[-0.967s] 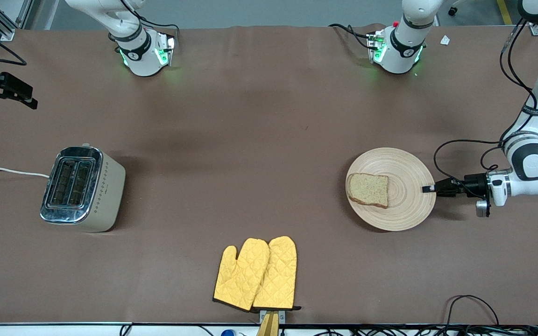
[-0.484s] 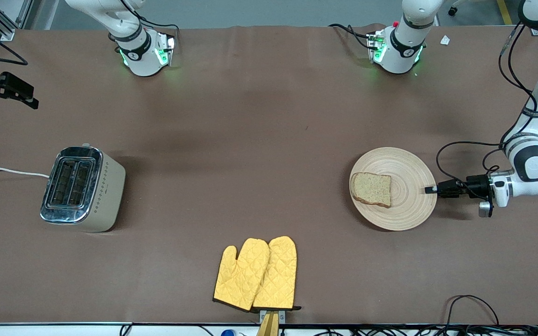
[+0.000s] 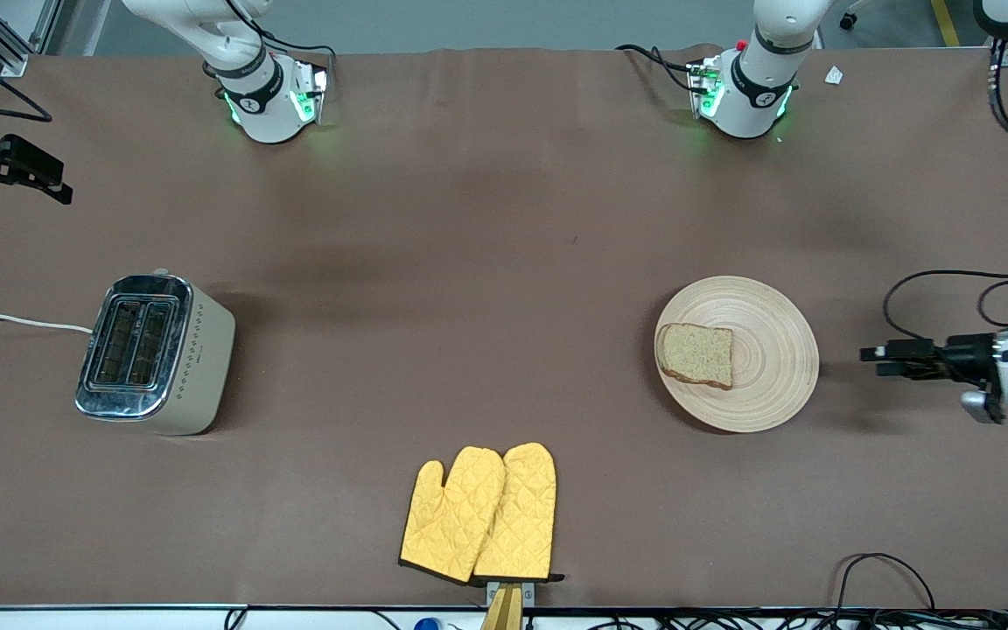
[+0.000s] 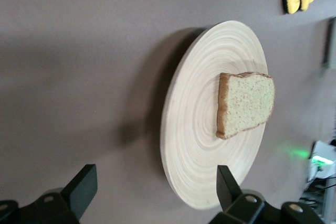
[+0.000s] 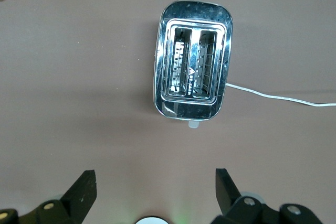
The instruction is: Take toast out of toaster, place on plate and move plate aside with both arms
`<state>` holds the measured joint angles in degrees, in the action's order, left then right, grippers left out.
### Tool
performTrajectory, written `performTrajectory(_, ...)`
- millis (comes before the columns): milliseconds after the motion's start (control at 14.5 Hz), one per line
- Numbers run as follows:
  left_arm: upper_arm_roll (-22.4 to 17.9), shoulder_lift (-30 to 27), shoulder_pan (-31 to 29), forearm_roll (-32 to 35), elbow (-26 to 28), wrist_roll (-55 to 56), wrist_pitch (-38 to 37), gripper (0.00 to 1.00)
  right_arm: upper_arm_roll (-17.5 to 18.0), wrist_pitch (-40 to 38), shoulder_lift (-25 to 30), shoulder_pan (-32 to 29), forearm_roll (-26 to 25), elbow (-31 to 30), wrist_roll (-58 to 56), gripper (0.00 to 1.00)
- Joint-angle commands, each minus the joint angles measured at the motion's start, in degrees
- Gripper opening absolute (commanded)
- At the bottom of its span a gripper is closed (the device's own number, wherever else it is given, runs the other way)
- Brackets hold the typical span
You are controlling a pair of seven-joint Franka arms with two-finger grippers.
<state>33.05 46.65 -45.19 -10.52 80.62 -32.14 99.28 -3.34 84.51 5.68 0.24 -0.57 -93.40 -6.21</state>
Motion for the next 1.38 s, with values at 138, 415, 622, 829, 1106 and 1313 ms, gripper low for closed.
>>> performTrajectory(138, 13.24, -8.39, 1.50, 17.52, -4.42, 13.56, -3.47, 1.00, -0.35, -0.84, 1.00, -0.15, -0.13, -0.73, -0.12, 1.00)
performTrajectory(415, 21.16, -18.85, 3.78, 20.45, -4.07, 27.71, -9.17, 1.00, -0.79, -1.10, 1.17, -0.24, -0.22, -0.03, -0.12, 1.00)
performTrajectory(622, 23.37, -26.07, 5.11, 22.82, -4.07, 28.71, -10.68, 1.00, -0.70, -1.19, 1.17, -0.33, 1.01, -0.03, -0.12, 1.00)
performTrajectory(829, 24.16, -28.54, 4.93, 24.31, -4.24, 28.53, -10.77, 1.00, -0.70, -1.19, 1.08, -1.03, 1.10, -0.20, -0.29, 1.00)
performTrajectory(1106, 24.07, -28.72, 4.84, 25.73, -4.51, 28.27, -13.23, 1.00, -0.44, -1.80, 1.00, -1.99, 1.10, -0.82, -0.47, 1.00)
performTrajectory(1313, 23.55, -30.21, 5.36, 25.11, -4.51, 28.70, -13.32, 1.00, -0.18, -1.27, 0.91, -2.88, 1.10, -0.91, -0.56, 1.00)
